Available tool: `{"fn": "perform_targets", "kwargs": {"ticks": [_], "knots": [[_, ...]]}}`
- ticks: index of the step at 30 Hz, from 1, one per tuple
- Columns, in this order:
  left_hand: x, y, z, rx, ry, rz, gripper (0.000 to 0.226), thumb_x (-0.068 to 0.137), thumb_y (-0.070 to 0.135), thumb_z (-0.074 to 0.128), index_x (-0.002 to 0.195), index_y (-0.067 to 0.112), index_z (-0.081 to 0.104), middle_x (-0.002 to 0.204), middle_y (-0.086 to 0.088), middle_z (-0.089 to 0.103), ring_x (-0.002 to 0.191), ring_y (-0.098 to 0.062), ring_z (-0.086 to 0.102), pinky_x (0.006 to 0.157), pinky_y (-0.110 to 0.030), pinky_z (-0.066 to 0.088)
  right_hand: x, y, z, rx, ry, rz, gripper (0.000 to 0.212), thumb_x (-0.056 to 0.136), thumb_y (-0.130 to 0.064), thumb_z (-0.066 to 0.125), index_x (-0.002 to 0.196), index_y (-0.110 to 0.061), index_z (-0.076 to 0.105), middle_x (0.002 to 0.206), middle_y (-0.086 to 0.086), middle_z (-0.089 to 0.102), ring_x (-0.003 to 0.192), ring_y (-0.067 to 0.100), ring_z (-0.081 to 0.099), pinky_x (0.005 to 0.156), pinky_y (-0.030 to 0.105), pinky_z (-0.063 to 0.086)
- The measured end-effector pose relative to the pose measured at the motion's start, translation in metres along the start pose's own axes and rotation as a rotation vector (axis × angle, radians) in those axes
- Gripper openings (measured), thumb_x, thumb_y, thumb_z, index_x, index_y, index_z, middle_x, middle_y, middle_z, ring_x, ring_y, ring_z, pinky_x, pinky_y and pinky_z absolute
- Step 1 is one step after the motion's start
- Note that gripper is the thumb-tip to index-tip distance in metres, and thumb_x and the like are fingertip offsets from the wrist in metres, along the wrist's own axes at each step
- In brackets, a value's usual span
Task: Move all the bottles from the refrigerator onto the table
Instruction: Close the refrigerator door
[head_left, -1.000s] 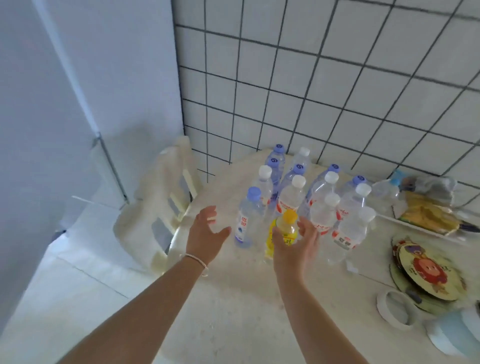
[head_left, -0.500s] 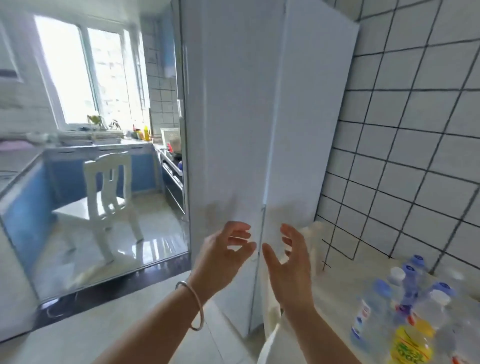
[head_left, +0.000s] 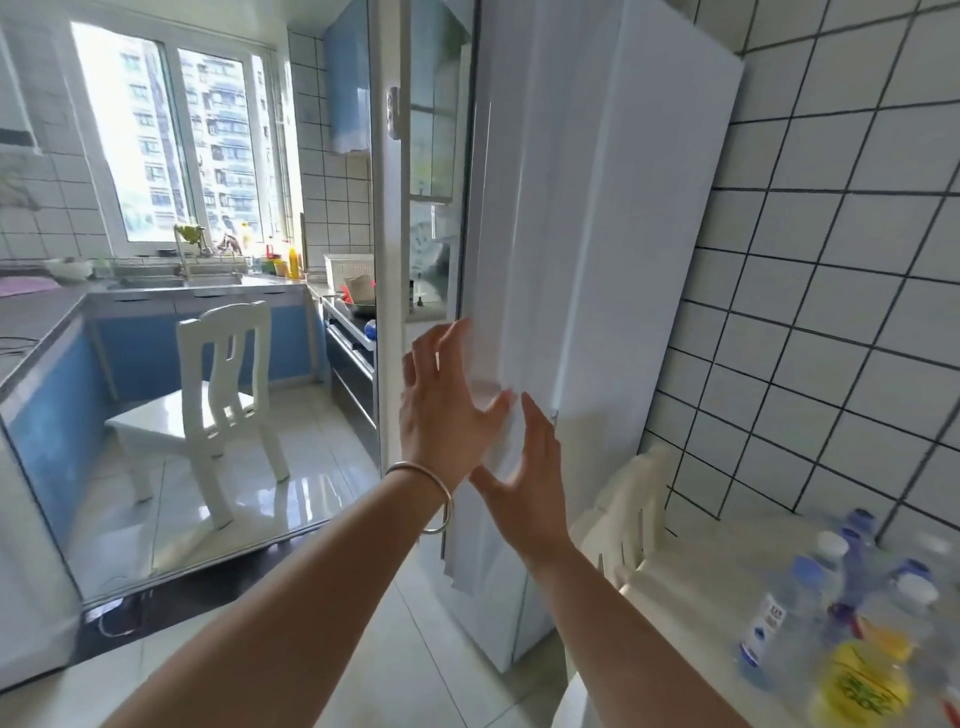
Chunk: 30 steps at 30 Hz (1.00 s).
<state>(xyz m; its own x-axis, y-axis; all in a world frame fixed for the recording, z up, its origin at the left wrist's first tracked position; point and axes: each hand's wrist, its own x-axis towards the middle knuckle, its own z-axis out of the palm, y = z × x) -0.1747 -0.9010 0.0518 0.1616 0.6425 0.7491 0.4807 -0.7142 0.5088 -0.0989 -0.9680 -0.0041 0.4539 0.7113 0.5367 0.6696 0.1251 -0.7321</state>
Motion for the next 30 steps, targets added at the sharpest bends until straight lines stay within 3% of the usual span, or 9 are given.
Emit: {"fn": "perform_targets", "kwargs": {"ticks": [3, 6, 12, 15, 18, 25, 30], "knots": [[0.016, -0.014, 0.004, -0.077, -0.085, -0.044, 0.092, 0.071, 0.045, 0.073, 0.145, 0.024, 0.022, 0.146, 0.001, 0.030, 0.134, -0.019, 0.027, 0.105, -0.029, 0.029, 0.010, -0.002, 0.016, -0.036, 0.039, -0.011, 0.088, 0.075, -0.049, 0.064, 0.147, -0.025, 0.019, 0.153, -0.008, 0.024, 0.140, 0.009, 0.021, 0.110, 0.018, 0.016], [0.022, -0.025, 0.003, -0.108, -0.165, -0.020, 0.092, 0.072, 0.048, 0.071, 0.146, 0.027, 0.021, 0.146, 0.006, 0.033, 0.134, -0.016, 0.030, 0.103, -0.028, 0.031, 0.013, 0.000, 0.037, -0.071, 0.107, -0.008, 0.084, 0.081, -0.037, 0.067, 0.148, -0.019, 0.019, 0.154, -0.005, 0.023, 0.141, 0.009, 0.021, 0.115, 0.022, 0.020], [0.036, -0.065, -0.007, -0.205, -0.191, 0.036, 0.090, 0.074, 0.046, 0.070, 0.147, 0.029, 0.019, 0.146, 0.008, 0.035, 0.133, -0.013, 0.032, 0.097, -0.023, 0.029, 0.022, -0.004, 0.091, -0.174, 0.289, -0.041, 0.077, 0.082, -0.023, 0.066, 0.147, -0.014, 0.023, 0.152, 0.001, 0.028, 0.139, 0.016, 0.028, 0.109, 0.008, 0.016], [0.048, -0.092, -0.014, -0.254, -0.181, 0.029, 0.089, 0.075, 0.042, 0.069, 0.147, 0.029, 0.018, 0.146, 0.008, 0.035, 0.132, -0.013, 0.033, 0.099, -0.025, 0.030, 0.031, -0.012, 0.119, -0.212, 0.329, -0.079, 0.076, 0.080, -0.028, 0.066, 0.145, -0.014, 0.028, 0.149, 0.003, 0.033, 0.134, 0.020, 0.035, 0.109, 0.023, 0.033], [0.063, -0.123, -0.017, -0.315, -0.181, 0.002, 0.086, 0.077, 0.037, 0.069, 0.147, 0.030, 0.019, 0.142, 0.006, 0.038, 0.128, -0.015, 0.040, 0.102, -0.031, 0.039, 0.043, -0.021, 0.146, -0.257, 0.351, -0.134, 0.073, 0.079, -0.042, 0.051, 0.143, -0.016, 0.028, 0.145, 0.007, 0.038, 0.129, 0.023, 0.041, 0.102, 0.035, 0.045], [0.095, -0.210, -0.009, -0.326, -0.113, -0.037, 0.066, 0.085, 0.050, 0.050, 0.143, 0.026, 0.030, 0.137, -0.001, 0.044, 0.116, -0.013, 0.049, 0.092, -0.029, 0.044, 0.092, -0.008, 0.207, -0.388, 0.230, -0.289, 0.072, 0.086, -0.056, 0.041, 0.144, -0.017, 0.024, 0.151, 0.010, 0.033, 0.136, 0.024, 0.033, 0.103, 0.042, 0.044], [0.131, -0.267, 0.008, -0.383, -0.093, -0.109, 0.068, 0.086, 0.060, 0.033, 0.142, 0.021, 0.033, 0.131, -0.003, 0.048, 0.113, -0.021, 0.054, 0.093, -0.043, 0.051, 0.145, 0.010, 0.262, -0.483, 0.232, -0.381, 0.074, 0.087, -0.060, 0.045, 0.143, -0.017, 0.025, 0.152, 0.011, 0.030, 0.141, 0.028, 0.027, 0.113, 0.045, 0.031]]}}
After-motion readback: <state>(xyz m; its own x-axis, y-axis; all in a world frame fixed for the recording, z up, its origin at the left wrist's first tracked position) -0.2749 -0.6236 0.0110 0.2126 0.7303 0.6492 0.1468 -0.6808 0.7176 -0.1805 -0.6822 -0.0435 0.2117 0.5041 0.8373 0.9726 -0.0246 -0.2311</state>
